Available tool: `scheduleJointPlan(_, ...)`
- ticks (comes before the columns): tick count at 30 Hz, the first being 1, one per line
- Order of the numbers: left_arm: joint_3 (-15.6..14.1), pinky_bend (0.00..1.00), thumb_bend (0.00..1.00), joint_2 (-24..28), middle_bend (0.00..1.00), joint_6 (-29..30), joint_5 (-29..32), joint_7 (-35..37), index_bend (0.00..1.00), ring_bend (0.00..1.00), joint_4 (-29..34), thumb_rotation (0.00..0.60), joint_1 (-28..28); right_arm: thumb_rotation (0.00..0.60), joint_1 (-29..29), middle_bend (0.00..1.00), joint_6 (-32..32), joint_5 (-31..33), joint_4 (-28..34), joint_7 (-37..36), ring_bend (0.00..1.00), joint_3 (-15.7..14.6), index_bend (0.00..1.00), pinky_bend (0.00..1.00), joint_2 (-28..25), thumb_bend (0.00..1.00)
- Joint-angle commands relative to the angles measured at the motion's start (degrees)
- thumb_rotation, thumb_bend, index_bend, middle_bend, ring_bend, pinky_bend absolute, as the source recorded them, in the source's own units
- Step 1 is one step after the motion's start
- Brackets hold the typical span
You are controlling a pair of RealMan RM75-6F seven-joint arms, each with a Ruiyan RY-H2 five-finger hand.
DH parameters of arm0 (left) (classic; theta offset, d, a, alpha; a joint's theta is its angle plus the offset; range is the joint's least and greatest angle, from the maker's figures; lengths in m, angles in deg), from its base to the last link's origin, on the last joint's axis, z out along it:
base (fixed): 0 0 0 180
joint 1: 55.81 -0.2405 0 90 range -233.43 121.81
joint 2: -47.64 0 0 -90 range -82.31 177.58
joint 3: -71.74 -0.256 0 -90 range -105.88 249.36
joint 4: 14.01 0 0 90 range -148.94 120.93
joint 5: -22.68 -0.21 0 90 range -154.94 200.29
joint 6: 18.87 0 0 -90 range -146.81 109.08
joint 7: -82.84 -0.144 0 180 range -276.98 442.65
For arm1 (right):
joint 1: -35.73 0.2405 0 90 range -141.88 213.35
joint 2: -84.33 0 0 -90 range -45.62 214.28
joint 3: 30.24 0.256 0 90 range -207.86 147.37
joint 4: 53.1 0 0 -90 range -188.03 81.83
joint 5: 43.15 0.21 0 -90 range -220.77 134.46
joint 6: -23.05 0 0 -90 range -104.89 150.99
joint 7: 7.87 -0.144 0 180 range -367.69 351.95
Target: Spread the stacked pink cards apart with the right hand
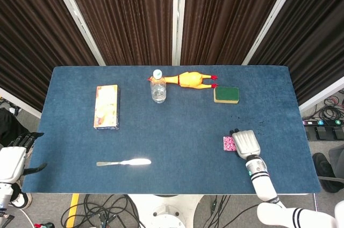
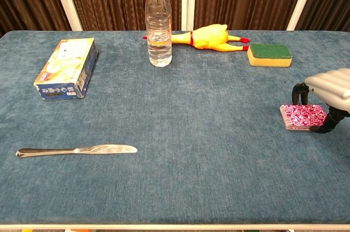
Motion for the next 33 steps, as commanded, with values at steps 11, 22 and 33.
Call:
scheduleJointPlan(11,-0.36,0.34,0.01,0.20,0.20,-0.98,0.15,-0.22,0.21,0.15,0.33,0.600,0.15,0.600,0.07,0.38,0.09,0.35,0.26,0.12,0.87,-0.13,0.41,0.96,-0.30,0.14)
scheduleJointPlan(22,-0.43,0.34,0.01,0.33,0.20,-1.26,0.33,-0.04,0.21,0.15,0.31,0.600,0.12,0.600,-0.04,0.39,1.38,-0.66,1.61,-0.46,0.87,0.31,0.43,0.96,-1.04,0.14)
scheduleJointPlan(33,-0.39,0.34,0.01,0.55,0.20,-1.19,0.40,0.13,0.21,0.15,0.41,0.600,0.04,0.600,3.06,0.40,-0.27,1.67,0.43,0.36,0.87,4.14,0.44,0.96,-1.53,0.14)
